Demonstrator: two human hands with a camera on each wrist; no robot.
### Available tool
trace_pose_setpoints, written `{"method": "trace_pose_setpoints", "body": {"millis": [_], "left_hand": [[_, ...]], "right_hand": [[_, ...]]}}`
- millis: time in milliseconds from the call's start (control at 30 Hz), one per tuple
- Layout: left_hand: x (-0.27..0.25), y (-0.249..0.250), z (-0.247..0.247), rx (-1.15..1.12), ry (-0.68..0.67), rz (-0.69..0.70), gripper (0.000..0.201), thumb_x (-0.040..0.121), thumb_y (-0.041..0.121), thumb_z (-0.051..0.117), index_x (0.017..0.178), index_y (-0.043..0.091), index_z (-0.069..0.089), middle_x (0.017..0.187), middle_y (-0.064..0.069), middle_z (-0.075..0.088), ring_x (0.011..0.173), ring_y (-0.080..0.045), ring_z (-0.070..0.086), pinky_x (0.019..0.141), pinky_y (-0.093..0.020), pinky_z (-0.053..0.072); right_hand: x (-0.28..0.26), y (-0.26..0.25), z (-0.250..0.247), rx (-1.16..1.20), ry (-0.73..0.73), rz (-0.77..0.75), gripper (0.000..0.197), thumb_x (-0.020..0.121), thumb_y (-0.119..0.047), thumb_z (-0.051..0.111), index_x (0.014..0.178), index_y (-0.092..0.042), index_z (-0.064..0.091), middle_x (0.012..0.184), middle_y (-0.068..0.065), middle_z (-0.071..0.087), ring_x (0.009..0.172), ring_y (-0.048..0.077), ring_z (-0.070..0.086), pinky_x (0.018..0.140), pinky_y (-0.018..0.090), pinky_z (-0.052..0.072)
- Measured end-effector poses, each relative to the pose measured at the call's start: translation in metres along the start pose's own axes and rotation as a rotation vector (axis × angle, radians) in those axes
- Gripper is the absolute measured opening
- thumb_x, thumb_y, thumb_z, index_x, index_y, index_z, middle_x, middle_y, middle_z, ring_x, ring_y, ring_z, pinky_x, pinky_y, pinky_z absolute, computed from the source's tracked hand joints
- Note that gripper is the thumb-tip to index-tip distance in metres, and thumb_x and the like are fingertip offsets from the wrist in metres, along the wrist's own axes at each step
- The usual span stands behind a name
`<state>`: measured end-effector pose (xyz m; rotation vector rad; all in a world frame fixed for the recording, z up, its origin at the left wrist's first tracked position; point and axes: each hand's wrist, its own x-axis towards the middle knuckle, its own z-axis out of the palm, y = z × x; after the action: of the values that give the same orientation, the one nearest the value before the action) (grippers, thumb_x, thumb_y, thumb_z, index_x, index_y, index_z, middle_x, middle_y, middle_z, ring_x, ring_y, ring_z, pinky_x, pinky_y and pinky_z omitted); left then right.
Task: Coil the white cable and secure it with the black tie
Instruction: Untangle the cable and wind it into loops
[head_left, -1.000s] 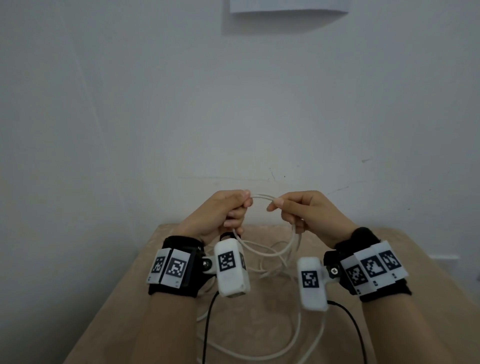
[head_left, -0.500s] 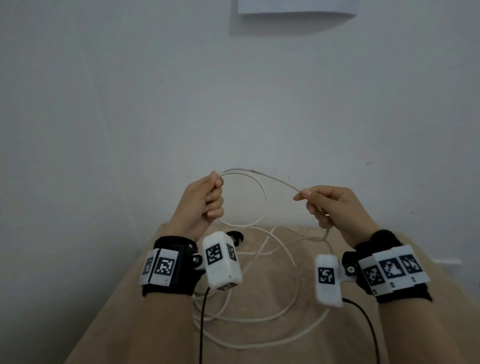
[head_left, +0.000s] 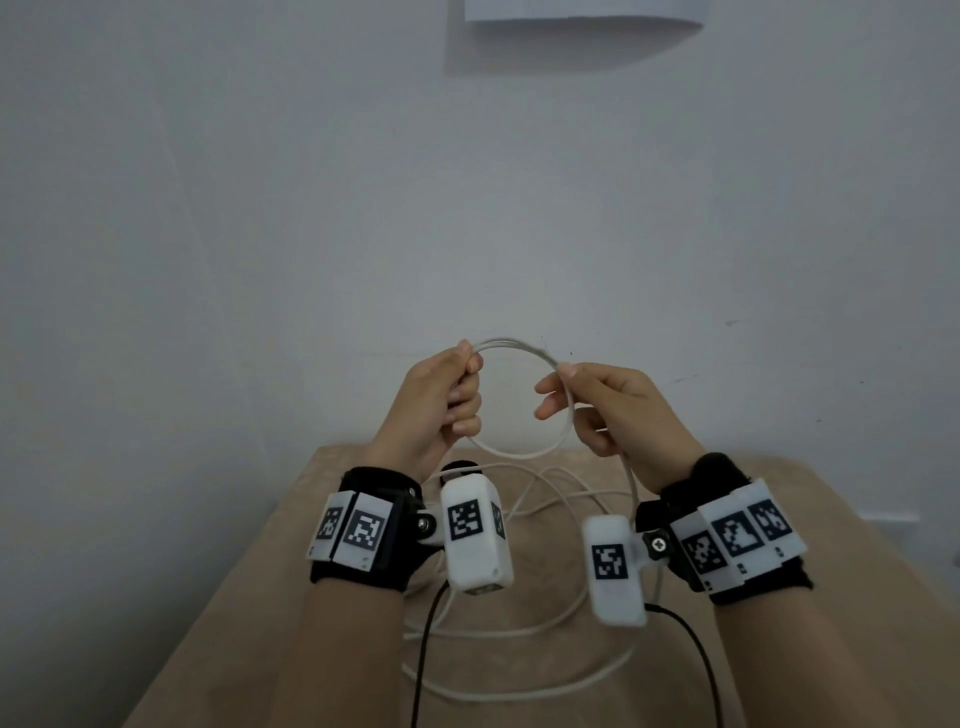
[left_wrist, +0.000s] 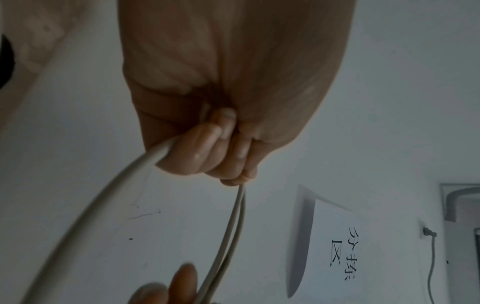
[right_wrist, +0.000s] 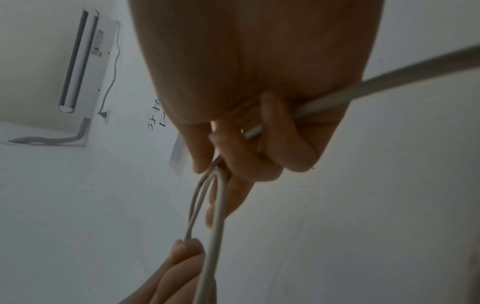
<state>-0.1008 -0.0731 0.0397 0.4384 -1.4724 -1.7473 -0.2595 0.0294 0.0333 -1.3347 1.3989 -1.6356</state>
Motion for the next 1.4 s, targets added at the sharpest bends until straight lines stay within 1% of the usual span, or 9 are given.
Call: {"method": "trace_pose_setpoints", "body": {"millis": [133, 400, 533, 733, 900, 1033, 1167, 1300, 1400], "left_hand": [[0.001, 0.0, 0.002, -0.006, -0.036, -0.027, 0.033, 0.103, 0.03, 0.036, 0.075, 0.015, 0.043, 0.05, 0.009, 0.027, 0.038, -0.004, 0.023, 0.039, -0.016, 0.03], [-0.004, -0.003, -0.011, -0.095, -0.218, -0.173, 0.02, 0.09, 0.022, 0.046, 0.073, 0.009, 0.047, 0.06, -0.003, 0.047, 0.05, -0.014, 0.047, 0.058, -0.027, 0.051], [-0.008, -0.005, -0.019, -0.13, -0.288, -0.212, 0.025, 0.085, 0.015, 0.044, 0.082, 0.001, 0.064, 0.063, -0.007, 0.054, 0.052, -0.016, 0.051, 0.06, -0.029, 0.052], [-0.007, -0.004, -0.014, 0.036, -0.357, -0.362, 0.049, 0.087, 0.036, 0.043, 0.093, -0.004, 0.071, 0.053, 0.0, 0.039, 0.042, -0.009, 0.039, 0.05, -0.023, 0.044], [-0.001, -0.011, -0.007, 0.188, -0.418, -0.404, 0.043, 0.088, 0.037, 0.044, 0.092, -0.001, 0.063, 0.05, 0.007, 0.027, 0.036, -0.001, 0.023, 0.041, -0.017, 0.013], [0.0, -0.012, -0.001, 0.186, -0.373, -0.358, 0.026, 0.093, 0.031, 0.043, 0.08, 0.009, 0.05, 0.048, 0.01, 0.025, 0.035, 0.002, 0.019, 0.035, -0.014, 0.008], [0.0, -0.01, 0.003, 0.16, -0.303, -0.278, 0.032, 0.101, 0.028, 0.035, 0.073, 0.015, 0.043, 0.049, 0.011, 0.024, 0.036, 0.002, 0.017, 0.033, -0.012, 0.009], [0.0, -0.005, -0.006, 0.032, -0.225, -0.22, 0.034, 0.103, 0.029, 0.032, 0.072, 0.017, 0.04, 0.049, 0.012, 0.025, 0.036, 0.002, 0.017, 0.034, -0.013, 0.008], [0.002, 0.0, -0.018, -0.068, -0.14, -0.181, 0.035, 0.102, 0.031, 0.031, 0.071, 0.017, 0.039, 0.047, 0.012, 0.025, 0.033, 0.002, 0.019, 0.034, -0.014, 0.008]], "right_hand": [[0.003, 0.003, -0.002, 0.035, 0.048, -0.016, 0.032, 0.099, -0.022, 0.047, 0.073, -0.009, 0.062, 0.055, -0.002, 0.053, 0.035, 0.006, 0.023, 0.036, 0.014, 0.017], [0.001, 0.001, -0.013, -0.023, 0.01, 0.03, 0.033, 0.097, -0.019, 0.049, 0.069, -0.007, 0.06, 0.048, -0.003, 0.042, 0.034, 0.004, 0.02, 0.036, 0.015, 0.013], [-0.002, 0.001, -0.017, -0.086, -0.085, 0.055, 0.033, 0.098, -0.017, 0.047, 0.069, -0.006, 0.058, 0.048, -0.003, 0.041, 0.035, 0.004, 0.02, 0.036, 0.016, 0.014], [-0.003, 0.002, -0.018, -0.224, -0.21, 0.099, 0.032, 0.096, -0.019, 0.051, 0.068, -0.008, 0.061, 0.047, -0.005, 0.044, 0.037, 0.006, 0.025, 0.037, 0.016, 0.018], [-0.002, 0.004, -0.011, -0.298, -0.27, 0.132, 0.031, 0.096, -0.018, 0.052, 0.068, -0.008, 0.062, 0.046, -0.005, 0.045, 0.034, 0.003, 0.026, 0.035, 0.014, 0.022], [-0.002, 0.005, -0.01, -0.237, -0.201, 0.111, 0.03, 0.095, -0.02, 0.053, 0.069, -0.009, 0.064, 0.047, -0.005, 0.045, 0.037, 0.005, 0.026, 0.037, 0.016, 0.02], [-0.002, 0.004, -0.007, -0.176, -0.097, 0.063, 0.032, 0.095, -0.028, 0.054, 0.077, -0.007, 0.071, 0.05, -0.002, 0.051, 0.036, 0.005, 0.028, 0.037, 0.017, 0.021], [-0.002, 0.003, -0.013, -0.094, -0.005, 0.057, 0.038, 0.095, -0.035, 0.051, 0.088, -0.004, 0.073, 0.066, 0.004, 0.064, 0.037, 0.009, 0.023, 0.04, 0.019, 0.017], [-0.001, 0.004, -0.022, -0.068, 0.054, 0.048, 0.04, 0.093, -0.039, 0.052, 0.086, -0.006, 0.074, 0.071, 0.002, 0.065, 0.039, 0.01, 0.026, 0.042, 0.02, 0.023]]}}
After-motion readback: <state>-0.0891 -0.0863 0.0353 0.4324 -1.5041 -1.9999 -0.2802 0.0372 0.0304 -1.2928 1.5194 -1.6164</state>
